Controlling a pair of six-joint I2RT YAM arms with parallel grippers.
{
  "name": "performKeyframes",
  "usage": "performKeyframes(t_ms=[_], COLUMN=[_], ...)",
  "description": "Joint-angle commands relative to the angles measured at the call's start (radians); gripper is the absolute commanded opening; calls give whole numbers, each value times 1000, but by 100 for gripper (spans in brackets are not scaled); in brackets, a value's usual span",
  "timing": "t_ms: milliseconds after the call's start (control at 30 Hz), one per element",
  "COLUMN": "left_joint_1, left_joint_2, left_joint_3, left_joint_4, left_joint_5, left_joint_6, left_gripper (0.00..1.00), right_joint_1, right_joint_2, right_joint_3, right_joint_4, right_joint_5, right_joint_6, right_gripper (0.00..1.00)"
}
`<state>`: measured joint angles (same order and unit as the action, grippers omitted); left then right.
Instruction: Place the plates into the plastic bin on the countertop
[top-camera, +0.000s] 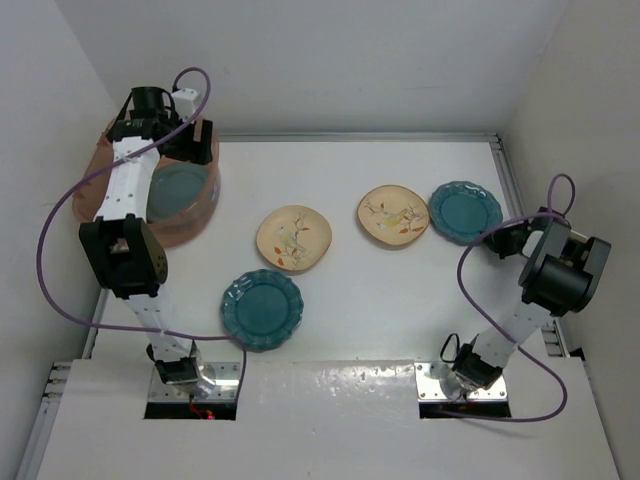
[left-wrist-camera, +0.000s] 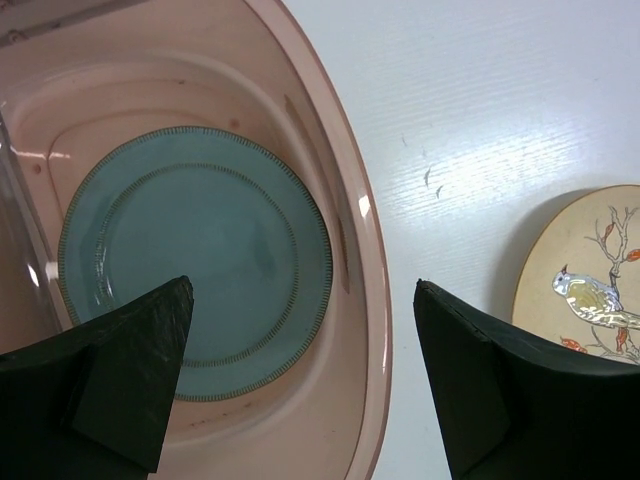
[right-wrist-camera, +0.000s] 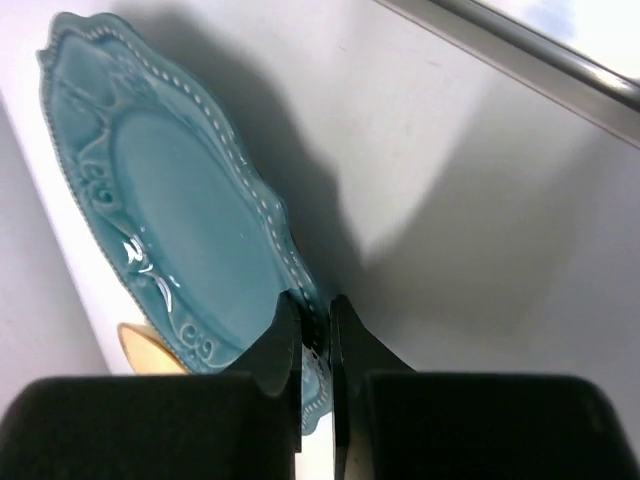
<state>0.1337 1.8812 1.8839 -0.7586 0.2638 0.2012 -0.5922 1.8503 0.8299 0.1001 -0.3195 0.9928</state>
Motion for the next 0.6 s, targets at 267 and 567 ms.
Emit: performKeyframes(t_ms=[267, 567], left_joint_1=[-66, -132], left_joint_2=[9, 75], left_joint_3=[93, 135], left_joint_4=[-34, -44], left_joint_5=[64, 170], left_joint_6=[29, 20], left_gripper=[92, 92], right_joint_1=[113, 167], right_joint_2=[-288, -476], right_joint_3=[-28, 96], right_joint_4=[33, 47], right_joint_5=[227, 335], right_joint_6=[-83, -107], right_gripper=[0, 0])
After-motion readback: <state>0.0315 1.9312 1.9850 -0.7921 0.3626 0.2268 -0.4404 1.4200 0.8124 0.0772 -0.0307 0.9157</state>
